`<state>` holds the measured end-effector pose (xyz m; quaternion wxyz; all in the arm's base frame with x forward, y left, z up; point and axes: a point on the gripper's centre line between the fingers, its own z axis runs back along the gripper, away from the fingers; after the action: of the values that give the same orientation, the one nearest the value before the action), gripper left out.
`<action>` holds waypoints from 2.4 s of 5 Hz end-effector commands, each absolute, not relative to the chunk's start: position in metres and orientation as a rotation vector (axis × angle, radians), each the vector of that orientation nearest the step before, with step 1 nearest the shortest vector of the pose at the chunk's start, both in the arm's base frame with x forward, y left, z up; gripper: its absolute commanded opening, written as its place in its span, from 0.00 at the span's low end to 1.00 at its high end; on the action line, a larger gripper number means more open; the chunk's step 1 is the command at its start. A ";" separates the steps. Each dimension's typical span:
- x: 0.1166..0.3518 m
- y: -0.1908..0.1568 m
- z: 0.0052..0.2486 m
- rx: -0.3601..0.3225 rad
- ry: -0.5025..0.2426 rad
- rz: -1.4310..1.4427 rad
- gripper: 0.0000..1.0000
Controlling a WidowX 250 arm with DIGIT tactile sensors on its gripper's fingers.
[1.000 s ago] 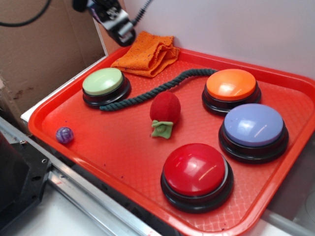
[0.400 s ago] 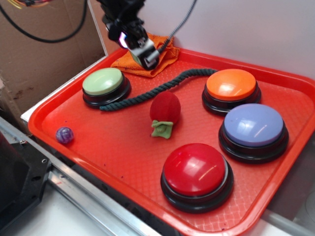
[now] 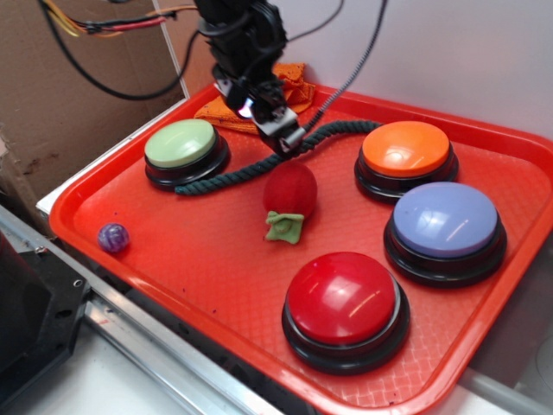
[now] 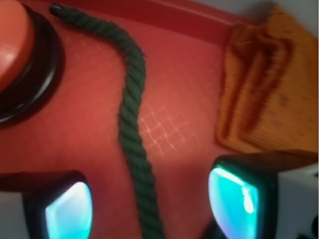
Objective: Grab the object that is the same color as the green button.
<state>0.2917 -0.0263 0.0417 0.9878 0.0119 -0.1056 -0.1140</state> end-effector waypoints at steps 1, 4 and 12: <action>0.312 -0.025 0.032 0.046 -0.230 -0.234 1.00; 0.310 -0.028 0.017 0.033 -0.214 -0.235 0.00; 0.252 -0.031 0.176 0.039 -0.106 0.049 0.00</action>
<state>0.2464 -0.0281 0.1563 0.9993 0.0247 -0.0192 0.0222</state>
